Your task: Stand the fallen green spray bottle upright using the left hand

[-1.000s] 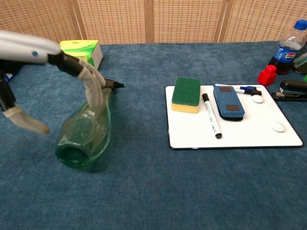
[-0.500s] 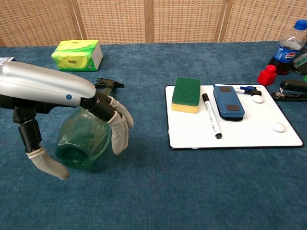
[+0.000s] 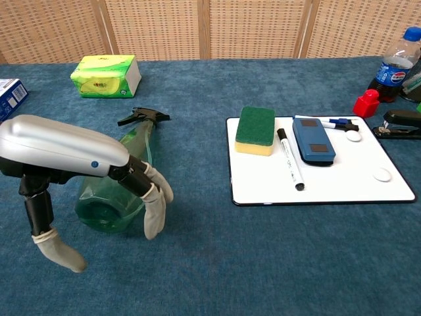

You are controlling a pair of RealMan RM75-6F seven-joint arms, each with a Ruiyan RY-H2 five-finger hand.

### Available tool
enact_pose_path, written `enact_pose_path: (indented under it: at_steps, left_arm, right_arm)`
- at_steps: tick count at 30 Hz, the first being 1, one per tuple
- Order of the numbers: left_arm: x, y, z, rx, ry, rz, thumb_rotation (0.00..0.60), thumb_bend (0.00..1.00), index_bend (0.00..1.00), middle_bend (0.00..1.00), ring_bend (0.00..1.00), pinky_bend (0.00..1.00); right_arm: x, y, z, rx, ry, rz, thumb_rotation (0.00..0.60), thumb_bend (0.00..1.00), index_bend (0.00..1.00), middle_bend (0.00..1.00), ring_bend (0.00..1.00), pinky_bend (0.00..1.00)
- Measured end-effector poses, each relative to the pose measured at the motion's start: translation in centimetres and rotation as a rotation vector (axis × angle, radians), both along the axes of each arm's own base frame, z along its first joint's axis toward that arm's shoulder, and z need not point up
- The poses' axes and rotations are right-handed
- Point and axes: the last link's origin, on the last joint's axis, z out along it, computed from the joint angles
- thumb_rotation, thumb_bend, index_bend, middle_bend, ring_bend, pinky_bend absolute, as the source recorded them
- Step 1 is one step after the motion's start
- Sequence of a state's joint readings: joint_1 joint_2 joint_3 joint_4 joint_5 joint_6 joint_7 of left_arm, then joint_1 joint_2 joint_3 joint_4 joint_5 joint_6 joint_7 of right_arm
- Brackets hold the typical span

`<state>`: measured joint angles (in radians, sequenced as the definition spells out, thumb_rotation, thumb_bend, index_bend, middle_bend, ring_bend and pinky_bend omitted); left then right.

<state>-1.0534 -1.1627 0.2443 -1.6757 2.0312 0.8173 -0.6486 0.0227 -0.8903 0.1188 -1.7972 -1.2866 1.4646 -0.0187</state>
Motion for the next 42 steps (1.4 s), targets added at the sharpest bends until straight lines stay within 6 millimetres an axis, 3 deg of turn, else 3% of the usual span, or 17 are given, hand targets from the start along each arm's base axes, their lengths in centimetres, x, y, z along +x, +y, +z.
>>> enact_pose_path:
  at_steps: [8,30,42]
  left_arm:
    - [-1.1,0.1,0.4,-0.012,0.046,0.030,0.537,0.27,0.33,0.34,0.17,0.23]
    - [-7.6,1.3,6.6,0.119,0.232,0.225,0.533,0.28,0.34,0.36,0.18,0.22]
    - [-10.6,2.6,8.7,0.227,0.293,0.319,0.535,0.28,0.34,0.36,0.18,0.20]
  right_arm:
    - [0.0,0.0,-0.2,0.003,-0.003,-0.001,0.600,0.28,0.23,0.31,0.07,0.16]
    - [0.8,-0.6,-0.5,0.013,-0.009,0.027,0.600,0.28,0.23,0.31,0.07,0.16]
    - [1.3,-0.9,-0.8,0.021,-0.019,0.045,0.600,0.28,0.23,0.31,0.07,0.16]
